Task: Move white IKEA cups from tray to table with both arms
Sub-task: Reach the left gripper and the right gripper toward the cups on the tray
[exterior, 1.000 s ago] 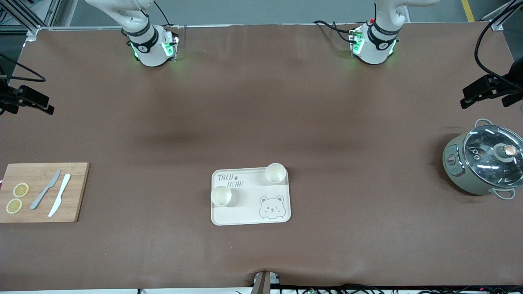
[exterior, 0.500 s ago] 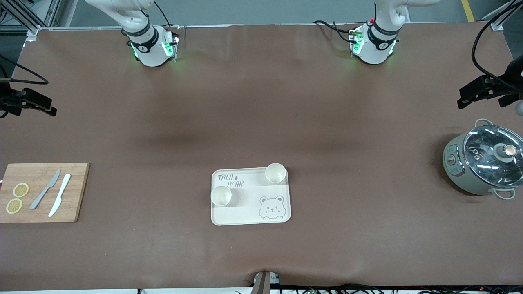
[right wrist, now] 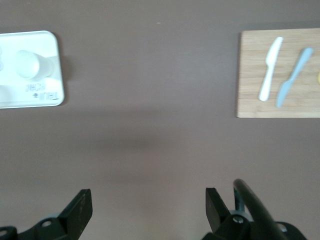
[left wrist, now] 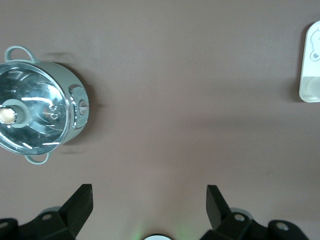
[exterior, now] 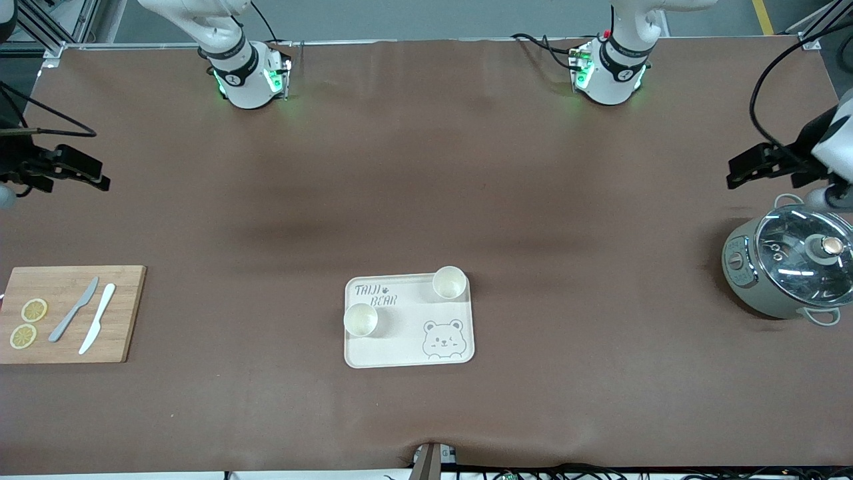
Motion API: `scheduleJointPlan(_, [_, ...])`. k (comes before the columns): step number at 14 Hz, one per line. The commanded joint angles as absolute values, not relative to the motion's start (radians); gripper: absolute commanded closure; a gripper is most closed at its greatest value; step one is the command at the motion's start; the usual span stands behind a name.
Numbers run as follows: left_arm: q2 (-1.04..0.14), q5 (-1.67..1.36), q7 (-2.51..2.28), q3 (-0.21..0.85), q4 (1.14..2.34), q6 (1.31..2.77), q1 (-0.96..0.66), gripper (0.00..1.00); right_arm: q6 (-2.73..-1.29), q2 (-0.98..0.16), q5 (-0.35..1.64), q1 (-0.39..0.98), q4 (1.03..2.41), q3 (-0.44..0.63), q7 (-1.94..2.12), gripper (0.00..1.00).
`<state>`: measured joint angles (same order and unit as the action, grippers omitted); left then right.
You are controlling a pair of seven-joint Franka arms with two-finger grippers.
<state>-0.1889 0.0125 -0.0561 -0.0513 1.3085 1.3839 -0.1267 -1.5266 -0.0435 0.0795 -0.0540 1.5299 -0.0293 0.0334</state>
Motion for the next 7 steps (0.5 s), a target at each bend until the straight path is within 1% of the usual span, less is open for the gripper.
scheduleJointPlan(1, [-0.233, 0.006, -0.052, -0.043, 1.296, 1.417, -0.136, 0.0, -1.587, -0.092, 0.12, 0.004, 1.503, -0.025, -0.039, 0.0])
scheduleJointPlan(4, [-0.296, -0.058, -0.07, -0.043, 1.296, 1.498, -0.152, 0.0, -1.653, -0.191, 0.117, 0.098, 1.451, -0.025, -0.196, 0.0])
scheduleJointPlan(7, [-0.377, -0.067, -0.161, -0.043, 1.296, 1.601, -0.201, 0.0, -1.765, -0.277, 0.115, 0.181, 1.434, -0.025, -0.311, 0.0])
